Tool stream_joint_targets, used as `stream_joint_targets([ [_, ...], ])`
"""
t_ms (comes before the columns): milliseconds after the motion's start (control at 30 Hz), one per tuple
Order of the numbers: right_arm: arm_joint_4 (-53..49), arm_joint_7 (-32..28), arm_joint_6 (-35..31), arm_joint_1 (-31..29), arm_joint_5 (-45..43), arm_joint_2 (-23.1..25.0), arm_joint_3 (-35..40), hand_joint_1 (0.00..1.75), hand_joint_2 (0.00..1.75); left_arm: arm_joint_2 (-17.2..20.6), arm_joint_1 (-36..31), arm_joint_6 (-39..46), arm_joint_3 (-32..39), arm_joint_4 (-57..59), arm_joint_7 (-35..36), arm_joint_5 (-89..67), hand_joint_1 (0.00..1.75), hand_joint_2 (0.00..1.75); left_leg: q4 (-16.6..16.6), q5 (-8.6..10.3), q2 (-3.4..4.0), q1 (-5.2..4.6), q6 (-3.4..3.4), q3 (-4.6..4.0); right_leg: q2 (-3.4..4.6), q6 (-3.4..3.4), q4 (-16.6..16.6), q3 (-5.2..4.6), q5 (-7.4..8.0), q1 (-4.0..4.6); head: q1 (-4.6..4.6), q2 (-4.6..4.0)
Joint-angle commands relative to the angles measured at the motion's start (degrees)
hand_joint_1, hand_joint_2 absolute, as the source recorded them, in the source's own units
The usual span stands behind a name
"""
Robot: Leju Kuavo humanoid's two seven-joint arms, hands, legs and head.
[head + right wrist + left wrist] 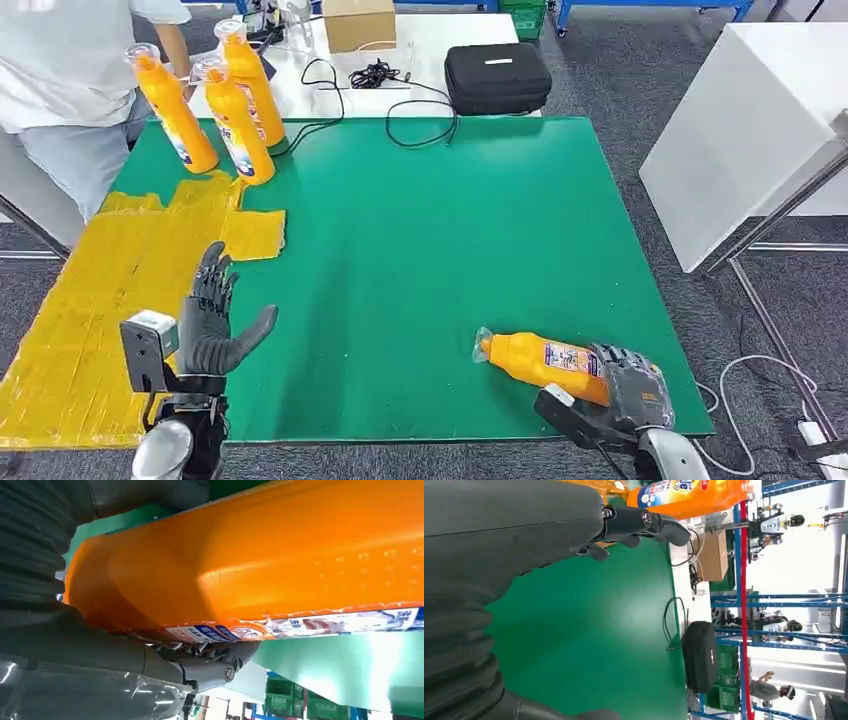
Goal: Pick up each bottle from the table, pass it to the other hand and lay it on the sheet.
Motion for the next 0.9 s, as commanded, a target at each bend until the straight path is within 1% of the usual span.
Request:
stream_joint_targets([
  [33, 7.09, 0.41, 1.94, 1.37, -0.6, -0.22, 2.02, 1.5, 1.75, 0.51, -1.83, -0.06, -0.98, 3.78, 0.01, 0.24, 0.0, 1.75, -0.07, 0.02, -0.16, 0.05, -0.03, 0.11, -0.2, -0.03, -0.13, 0.21, -0.01, 0.06, -0.02, 0.0],
  [100, 7.09, 0.41, 1.94, 1.37, -0.6, -0.22, 2.02, 1.5, 1.75, 0.51, -1.83, -0.06, -0.98, 3.78, 0.01, 0.24, 0.0, 1.75, -0.09, 0.0, -0.23, 0.07, -0.02, 0.24, -0.29, -0.04, -0.22, 0.4, -0.04, 0.09, 0.0, 0.0],
  [167, 7.09, 0.41, 1.94, 1.37, -0.6, -0.22, 2.02, 1.5, 1.75, 0.51, -1.83, -0.06, -0.98, 3.78, 0.01, 0.24, 0.0, 1.75, -0.07, -0.01, -0.15, 0.06, -0.01, 0.33, -0.18, -0.01, -0.2, 0.41, -0.02, 0.06, -0.02, 0.0],
  [233, 7.09, 0.41, 1.94, 1.37, -0.6, -0.22, 2.02, 1.5, 1.75, 0.51, -1.83, -0.06, -0.98, 3.78, 0.01, 0.24, 0.0, 1.75, -0.1, 0.0, -0.2, 0.06, -0.01, 0.38, -0.25, -0.02, -0.26, 0.48, -0.02, 0.07, -0.02, 0.0],
  [267, 7.17, 0.57, 2.21, 1.26, -0.57, -0.29, 2.12, 1.52, 1.75, 0.52, -1.81, -0.05, -1.03, 3.68, 0.01, 0.24, 0.0, 1.75, -0.09, 0.0, -0.2, 0.06, -0.01, 0.37, -0.24, -0.01, -0.3, 0.48, -0.02, 0.07, -0.02, 0.0],
  [300, 7.21, 0.89, 2.62, 1.26, -0.52, -0.72, 2.6, 1.57, 1.75, 0.56, -1.8, -0.03, -1.11, 3.6, -0.06, 0.31, 0.0, 1.75, -0.07, -0.01, -0.16, 0.05, 0.01, 0.36, -0.2, 0.0, -0.29, 0.47, -0.01, 0.06, -0.02, 0.0],
  [333, 7.33, 1.18, 3.22, 1.31, -0.25, -1.19, 3.17, 1.54, 1.75, 0.43, -1.8, 0.04, -1.1, 3.48, -0.2, 0.47, 0.0, 1.75, -0.1, -0.01, -0.24, 0.06, -0.01, 0.39, -0.3, -0.02, -0.33, 0.54, -0.04, 0.08, -0.02, 0.0],
  [367, 7.64, 1.43, 3.31, 1.28, -0.18, -1.87, 3.96, 1.57, 1.75, 0.41, -2.0, 0.14, -1.22, 3.42, -0.4, 0.75, 0.0, 1.75, -0.08, -0.02, -0.24, 0.05, 0.02, 0.38, -0.28, 0.0, -0.31, 0.52, -0.04, 0.06, -0.02, 0.0],
  [433, 7.92, 1.43, 3.28, 1.14, -0.18, -1.95, 4.1, 1.55, 1.75, 0.36, -2.18, 0.15, -1.33, 3.38, -0.39, 0.77, 0.0, 1.75, -0.09, -0.04, -0.31, 0.08, 0.01, 0.44, -0.36, 0.0, -0.35, 0.61, -0.08, 0.1, 0.0, 0.0],
  [467, 8.34, 1.33, 2.31, 0.69, -0.11, -1.4, 3.87, 1.64, 1.75, 0.35, -2.18, 0.17, -1.38, 3.26, -0.39, 0.83, 0.0, 1.75, -0.08, -0.04, -0.24, 0.06, 0.04, 0.44, -0.26, 0.02, -0.33, 0.59, -0.06, 0.07, -0.02, 0.0],
  [500, 8.36, 0.64, 0.12, -0.22, -0.14, 0.23, 2.8, 1.75, 1.75, 0.38, -1.96, 0.24, -1.47, 2.81, -0.39, 0.81, 0.0, 1.75, -0.06, -0.06, -0.17, 0.06, 0.07, 0.45, -0.18, 0.04, -0.31, 0.58, -0.04, 0.07, -0.02, 0.0],
  [533, 8.16, -0.22, -1.68, -1.08, -0.11, 1.92, 1.58, 1.75, 1.75, 0.35, -1.68, 0.28, -1.54, 2.32, -0.39, 0.81, 0.0, 1.75, -0.1, -0.06, -0.25, 0.08, 0.05, 0.5, -0.29, 0.01, -0.37, 0.66, -0.06, 0.1, 0.0, 0.0],
  [567, 7.59, -2.17, -5.01, -2.36, -0.07, 4.86, -0.36, 1.75, 1.75, 0.46, -1.16, -0.04, -1.79, 1.51, -0.23, 0.95, 0.0, 1.75, -0.12, -0.09, -0.22, 0.09, 0.07, 0.52, -0.29, -0.01, -0.4, 0.69, -0.05, 0.11, -0.02, 0.0],
  [600, 6.72, -4.18, -7.75, -3.37, -0.31, 7.35, -1.54, 1.75, 1.75, 0.73, -0.7, -0.47, -2.24, 0.78, 0.14, 0.72, 0.0, 1.75, -0.09, -0.09, -0.08, 0.08, 0.1, 0.5, -0.12, 0.0, -0.35, 0.62, -0.01, 0.09, -0.02, 0.0],
  [667, 4.15, -11.94, -13.33, -5.04, -4.17, 12.75, -3.47, 1.75, 1.75, 1.55, -0.24, -1.46, -3.54, 0.19, 1.14, 0.03, 0.0, 1.75, -0.1, -0.11, 0.05, 0.11, 0.06, 0.49, -0.02, -0.04, -0.37, 0.61, 0.03, 0.12, 0.0, 0.0],
  [700, 0.23, -22.39, -19.38, -6.24, -14.46, 18.27, -4.97, 1.75, 1.75, 4.15, -1.02, -9.28, -7.27, 0.93, 3.65, 3.96, 0.0, 1.75, -0.07, -0.12, 0.08, 0.08, 0.1, 0.4, 0.04, 0.0, -0.31, 0.56, 0.02, 0.09, 0.0, 0.0],
  [733, 2.29, -26.01, -18.84, -9.28, -17.39, 19.73, -4.03, 1.75, 1.75, 4.98, -2.01, -12.9, -8.57, 1.66, 4.38, 7.14, 0.0, 1.75, -0.08, -0.12, 0.2, 0.1, 0.05, 0.36, 0.15, -0.05, -0.3, 0.5, 0.04, 0.1, 0.0, 0.0],
  [767, 3.76, -23.95, -18.24, -12.76, -15.79, 20.8, -2.3, 1.75, 1.75, 5.71, -3.26, -15.69, -10.29, 2.63, 4.78, 9.12, 0.0, 1.75, -0.09, -0.13, 0.3, 0.08, 0.03, 0.33, 0.22, -0.08, -0.27, 0.44, 0.05, 0.07, -0.02, 0.0],
  [800, 4.69, -23.69, -18.2, -14.37, -15.74, 21.47, -1.66, 1.75, 1.75, 5.9, -4.17, -16.39, -11.18, 3.03, 5.01, 9.44, 0.0, 1.75, -0.09, -0.13, 0.6, 0.12, -0.02, 0.32, 0.53, -0.11, -0.26, 0.33, 0.16, 0.11, 0.0, 0.0],
  [900, 7.66, -25.6, -18.93, -17.49, -18.02, 22.06, -0.74, 1.75, 1.75, 6.8, -7.49, -18.2, -14.92, 4.19, 6.16, 10.76, 0.0, 1.75, -0.05, -0.09, 0.53, 0.1, -0.02, 0.08, 0.42, -0.09, -0.17, 0.14, 0.18, 0.07, -0.04, 0.0],
])
